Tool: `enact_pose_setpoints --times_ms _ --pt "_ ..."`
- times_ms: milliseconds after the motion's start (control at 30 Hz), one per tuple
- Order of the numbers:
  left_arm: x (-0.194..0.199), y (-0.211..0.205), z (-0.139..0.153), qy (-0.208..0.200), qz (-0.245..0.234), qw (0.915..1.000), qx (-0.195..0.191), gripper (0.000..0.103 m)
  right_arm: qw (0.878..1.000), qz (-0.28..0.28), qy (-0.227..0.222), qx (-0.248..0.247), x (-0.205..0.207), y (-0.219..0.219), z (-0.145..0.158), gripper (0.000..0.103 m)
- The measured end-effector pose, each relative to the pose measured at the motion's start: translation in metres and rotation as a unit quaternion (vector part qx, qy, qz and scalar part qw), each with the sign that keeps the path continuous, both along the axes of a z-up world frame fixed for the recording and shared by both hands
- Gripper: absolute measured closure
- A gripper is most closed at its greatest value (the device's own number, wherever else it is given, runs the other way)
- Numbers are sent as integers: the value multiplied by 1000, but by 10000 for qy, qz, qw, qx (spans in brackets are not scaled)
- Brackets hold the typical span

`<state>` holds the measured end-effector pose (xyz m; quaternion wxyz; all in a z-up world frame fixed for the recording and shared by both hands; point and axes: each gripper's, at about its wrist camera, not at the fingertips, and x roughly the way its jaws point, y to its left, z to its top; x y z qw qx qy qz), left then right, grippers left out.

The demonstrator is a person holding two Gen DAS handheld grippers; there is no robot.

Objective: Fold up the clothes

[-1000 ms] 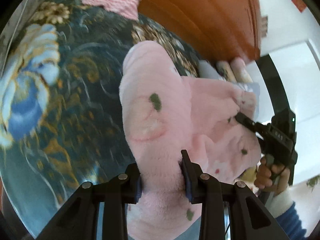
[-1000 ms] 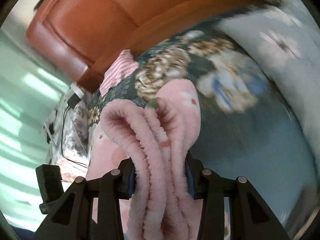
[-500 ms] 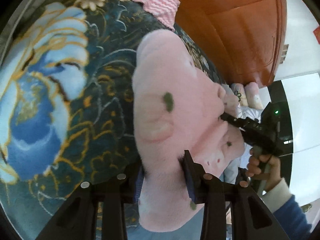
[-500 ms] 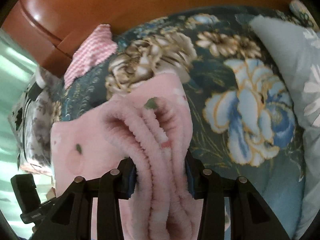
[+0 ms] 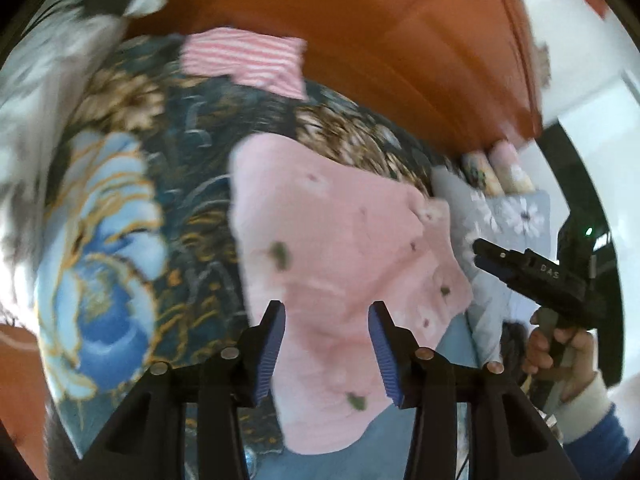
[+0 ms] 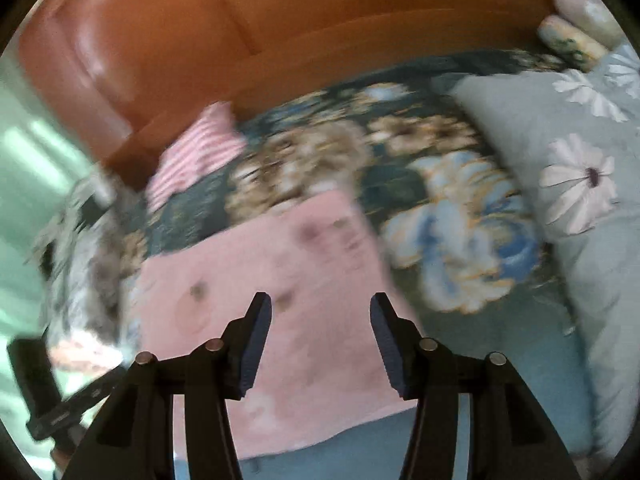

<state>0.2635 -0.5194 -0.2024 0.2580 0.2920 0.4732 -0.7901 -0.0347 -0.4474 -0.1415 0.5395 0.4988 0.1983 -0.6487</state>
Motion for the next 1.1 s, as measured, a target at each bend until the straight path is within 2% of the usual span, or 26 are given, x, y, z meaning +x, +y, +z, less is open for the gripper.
enact_pose_setpoints --times_ms 133,200,267,467,633,767,800,833,900,967,1100 --pt "-29 6 -13 -250 -294 9992 -53 55 9998 132 78 96 23 8 -25 50" --pt "-33 7 -20 -348 -395 9986 -42 55 9995 -50 204 253 17 11 -41 50" --pt "-37 7 -25 -445 -480 9978 -52 55 9991 -350 -27 248 6 13 -52 50" --pt "-25 18 -6 -459 -327 9984 -59 55 9962 -833 -260 -32 10 28 -39 50" --pt "-18 55 0 -563 -210 9982 92 50 9933 -1000 -495 -288 39 88 -36 50" --pt "-18 94 12 -705 -336 9968 194 48 9921 -1149 -512 -23 60 157 -49 50" --pt "-17 104 18 -702 -364 9967 183 44 9905 -1265 -537 -61 63 173 -47 50" --pt "-16 115 25 -702 -386 9967 117 35 9888 -1381 -561 -100 65 189 -45 50" --pt "-16 137 39 -759 -451 9960 -150 27 9849 -1612 -610 -178 70 221 -42 50" --pt "-19 154 47 -832 -527 9947 -278 24 9806 -1820 -677 -282 75 249 -39 50" --pt "-17 185 67 -927 -583 9920 -625 15 9754 -1983 -800 -539 89 279 -31 49"
